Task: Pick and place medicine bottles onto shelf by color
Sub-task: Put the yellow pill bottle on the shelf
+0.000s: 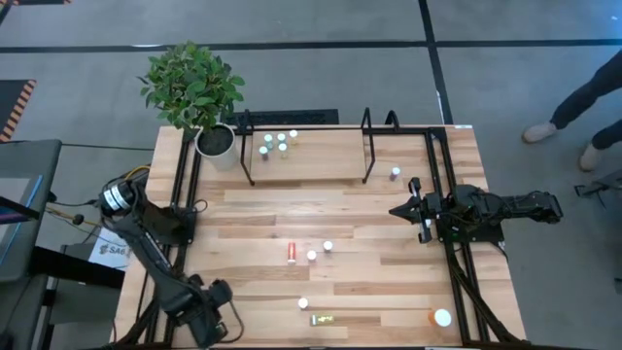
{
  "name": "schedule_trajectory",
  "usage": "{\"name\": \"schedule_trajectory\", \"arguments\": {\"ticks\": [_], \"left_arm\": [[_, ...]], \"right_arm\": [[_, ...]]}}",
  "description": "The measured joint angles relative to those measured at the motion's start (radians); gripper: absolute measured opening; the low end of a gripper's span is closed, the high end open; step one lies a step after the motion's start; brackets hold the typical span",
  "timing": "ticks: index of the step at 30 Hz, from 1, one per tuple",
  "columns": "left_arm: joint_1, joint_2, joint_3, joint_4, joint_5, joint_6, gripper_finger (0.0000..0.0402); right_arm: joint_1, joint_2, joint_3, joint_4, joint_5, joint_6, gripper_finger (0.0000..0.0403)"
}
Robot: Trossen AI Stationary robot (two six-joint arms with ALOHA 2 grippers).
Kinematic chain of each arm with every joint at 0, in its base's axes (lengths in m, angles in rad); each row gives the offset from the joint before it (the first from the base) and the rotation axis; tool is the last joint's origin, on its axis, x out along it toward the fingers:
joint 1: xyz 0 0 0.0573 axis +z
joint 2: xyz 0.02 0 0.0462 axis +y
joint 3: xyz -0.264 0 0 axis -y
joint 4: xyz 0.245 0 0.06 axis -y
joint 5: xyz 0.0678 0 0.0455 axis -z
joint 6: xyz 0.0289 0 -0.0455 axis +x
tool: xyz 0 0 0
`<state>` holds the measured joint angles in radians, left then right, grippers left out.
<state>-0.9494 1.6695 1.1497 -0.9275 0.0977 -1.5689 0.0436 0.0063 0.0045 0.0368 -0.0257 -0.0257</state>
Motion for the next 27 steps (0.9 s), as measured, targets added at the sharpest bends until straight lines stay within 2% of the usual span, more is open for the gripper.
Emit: {"name": "schedule_trajectory", "arguments": {"ticks": [8,16,27], "left_arm": [[0.224,0.0,0.076,-0.106,-0.02,0.297,0.0105],[0.456,0.0,0.124,-0.104,0.001,0.532,0.0105],[0.68,0.0,0.165,0.02,0.02,0.581,0.0105]], "right_arm": [[0.0,0.0,0.0,0.0,0.0,0.0,0.0026],[0.0,0.0,0.0,0.0,0.0,0.0,0.0026],[0.0,0.0,0.0,0.0,0.0,0.0,0.0026]]}}
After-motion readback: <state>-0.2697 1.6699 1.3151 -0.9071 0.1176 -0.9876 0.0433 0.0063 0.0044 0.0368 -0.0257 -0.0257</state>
